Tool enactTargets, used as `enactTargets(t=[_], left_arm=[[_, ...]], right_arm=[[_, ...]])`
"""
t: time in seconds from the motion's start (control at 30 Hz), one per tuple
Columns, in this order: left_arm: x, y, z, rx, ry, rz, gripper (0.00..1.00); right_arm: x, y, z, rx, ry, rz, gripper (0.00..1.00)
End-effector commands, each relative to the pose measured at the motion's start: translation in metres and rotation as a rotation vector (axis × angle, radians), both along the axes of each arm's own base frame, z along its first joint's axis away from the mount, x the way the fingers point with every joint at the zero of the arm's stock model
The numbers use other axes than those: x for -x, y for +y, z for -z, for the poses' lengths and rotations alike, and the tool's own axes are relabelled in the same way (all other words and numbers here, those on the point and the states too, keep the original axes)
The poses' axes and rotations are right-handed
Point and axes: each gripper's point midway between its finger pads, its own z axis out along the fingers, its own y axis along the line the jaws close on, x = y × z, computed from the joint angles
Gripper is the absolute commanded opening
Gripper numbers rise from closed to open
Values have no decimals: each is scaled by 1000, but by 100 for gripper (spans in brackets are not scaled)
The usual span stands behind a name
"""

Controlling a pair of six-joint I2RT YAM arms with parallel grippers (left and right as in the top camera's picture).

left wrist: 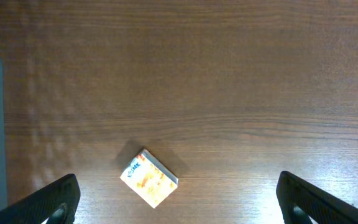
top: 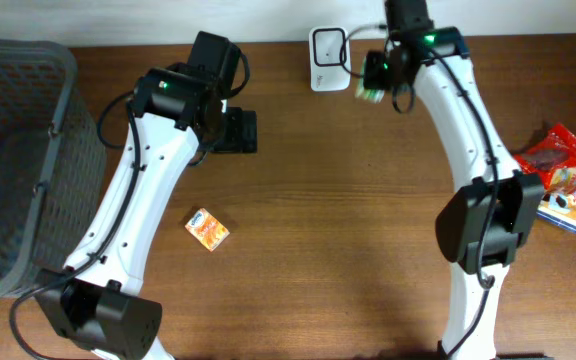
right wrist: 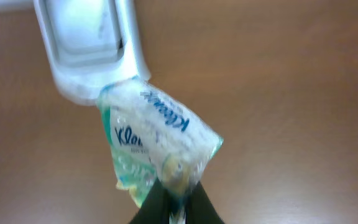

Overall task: Scan the item barcode
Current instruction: 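Lift the green tissue pack with the right gripper up to the scanner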

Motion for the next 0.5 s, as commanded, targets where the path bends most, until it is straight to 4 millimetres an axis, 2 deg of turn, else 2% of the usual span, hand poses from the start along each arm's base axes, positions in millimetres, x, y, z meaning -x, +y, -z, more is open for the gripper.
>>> enactTargets(t=[0.0,0.03,0.13,0.23,0.27,0.37,0.47], left_arm=[[1,1,-2,-1,-8,-11,99],[1,1,-2,-1,-8,-11,99],[1,1,-2,-1,-7,-10,99],[1,2,-2,-2,-5,-11,99],[1,1,-2,-1,-8,-11,99],[0,1,-2,-1,-9,-11,99],[0,1,-2,0,-12,-11,99]], right_arm=[[-23,-11,-57,384,-218,43,4],[-42,15,-66,449,-306,-31,4],[-66,47,-69,535,-406,-144,4],[-80,76,-43,634,-402,-319,4],[-83,83,-32,669,-387,-366,4],[-85,83,-8,715,-339,-412,4],[-84,81,2,727,-311,-423,4]])
